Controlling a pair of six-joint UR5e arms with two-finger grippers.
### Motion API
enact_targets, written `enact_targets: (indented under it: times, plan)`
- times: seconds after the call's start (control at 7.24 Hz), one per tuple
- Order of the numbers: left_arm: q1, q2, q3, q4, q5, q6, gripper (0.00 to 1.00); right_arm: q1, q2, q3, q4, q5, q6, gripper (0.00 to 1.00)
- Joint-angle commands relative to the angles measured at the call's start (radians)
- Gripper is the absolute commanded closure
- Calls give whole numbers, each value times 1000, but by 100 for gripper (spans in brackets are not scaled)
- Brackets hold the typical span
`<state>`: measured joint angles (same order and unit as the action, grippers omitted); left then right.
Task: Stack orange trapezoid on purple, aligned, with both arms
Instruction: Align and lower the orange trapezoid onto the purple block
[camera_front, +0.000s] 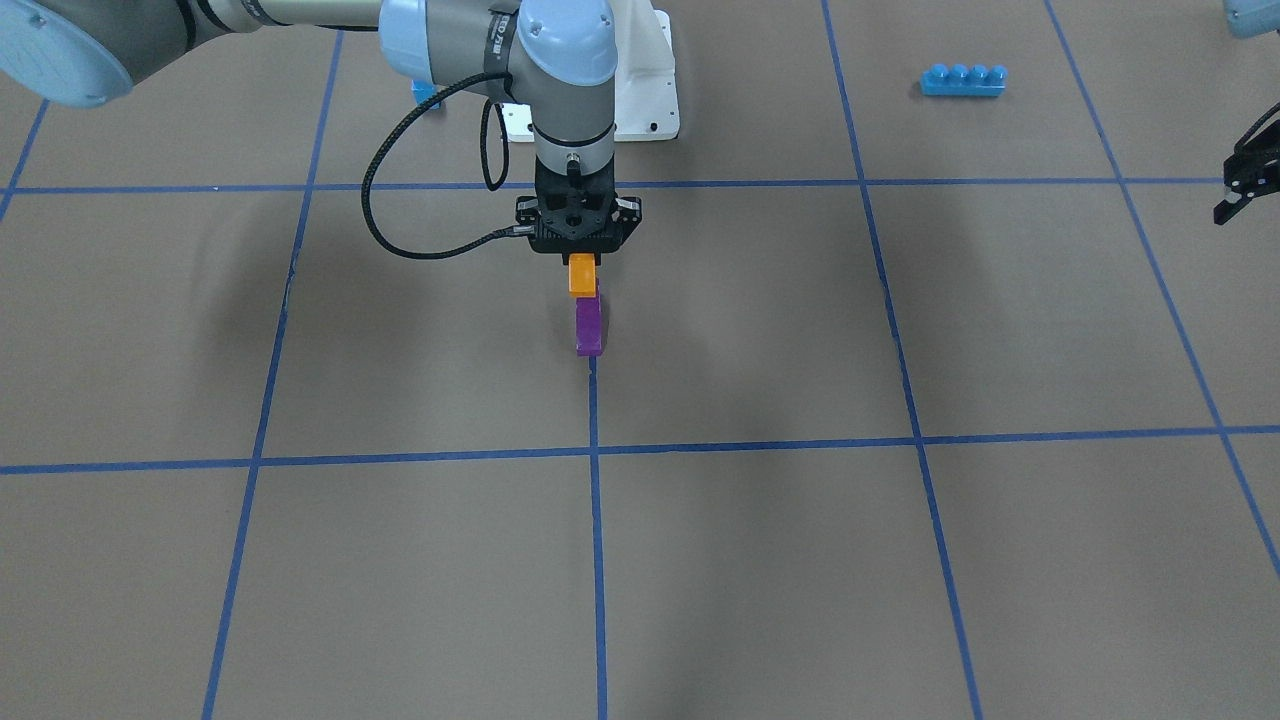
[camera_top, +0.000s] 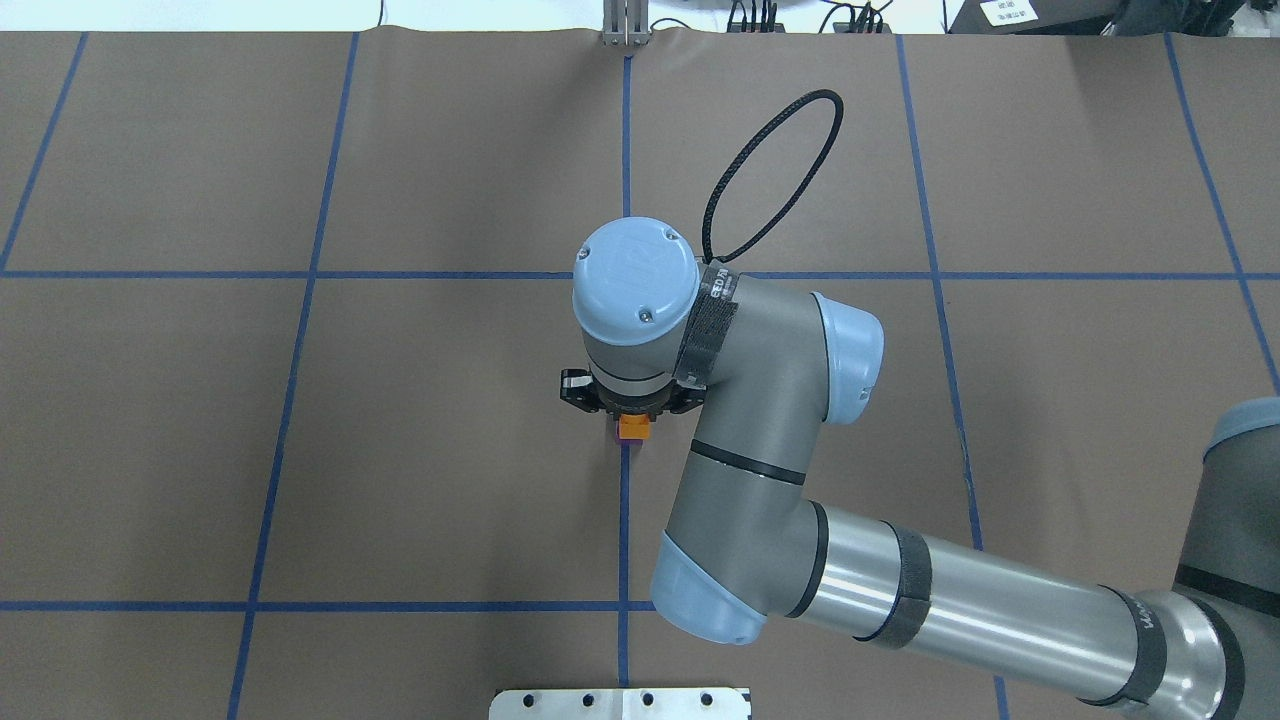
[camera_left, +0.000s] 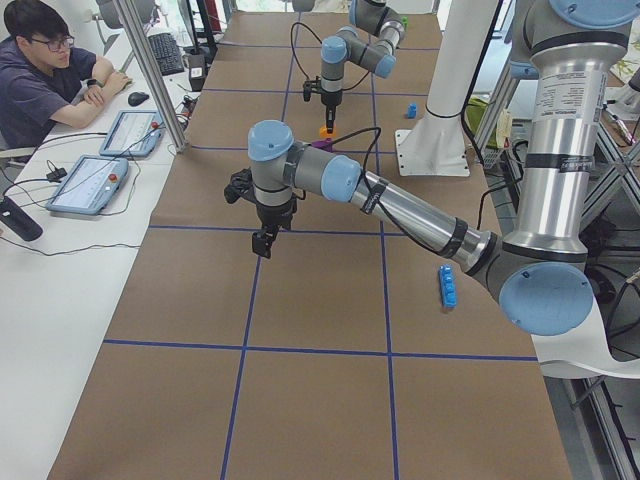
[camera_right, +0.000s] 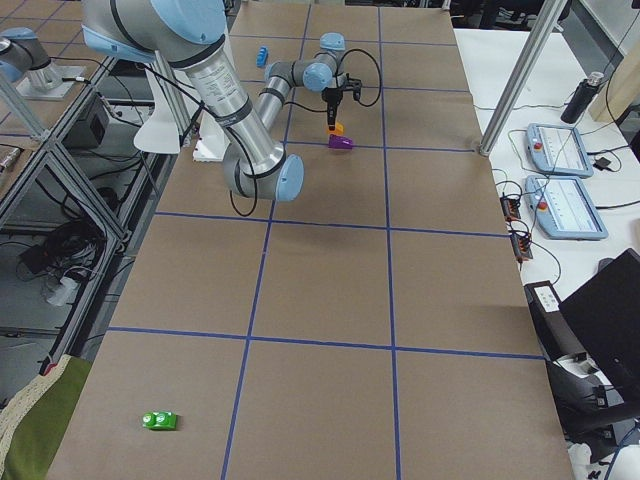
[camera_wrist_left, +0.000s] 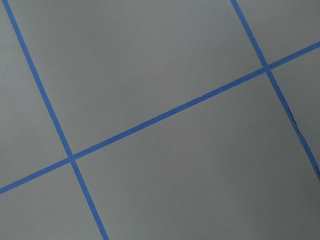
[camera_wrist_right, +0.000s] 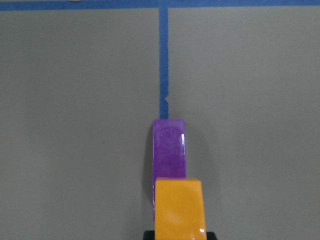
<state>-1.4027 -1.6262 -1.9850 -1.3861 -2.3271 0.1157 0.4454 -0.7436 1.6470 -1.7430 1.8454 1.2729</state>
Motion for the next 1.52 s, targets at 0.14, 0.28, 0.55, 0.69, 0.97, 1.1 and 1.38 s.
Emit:
enact_targets:
  times: [0.14, 0.28, 0.55, 0.69, 0.97, 1.1, 1.38]
  plan:
    - [1, -1, 2, -1, 0, -1, 0, 1, 4, -9, 5, -2, -1, 100]
    - [1, -1, 2, -1, 0, -1, 0, 1, 3, -9, 5, -2, -3, 100]
    - [1, -1, 2, -1, 0, -1, 0, 1, 3, -13, 11, -5, -10, 100]
    - [1, -1, 2, -1, 0, -1, 0, 3, 3, -22, 42, -14, -9, 100]
    - [2, -3, 2, -1, 0, -1, 0, 3, 3, -39, 60, -15, -1, 100]
    - [2, -3, 2, -1, 0, -1, 0, 3, 3, -47, 59, -15, -1, 100]
    - [2, -3, 2, -2, 0, -1, 0, 3, 1, -47, 53, -15, 0, 100]
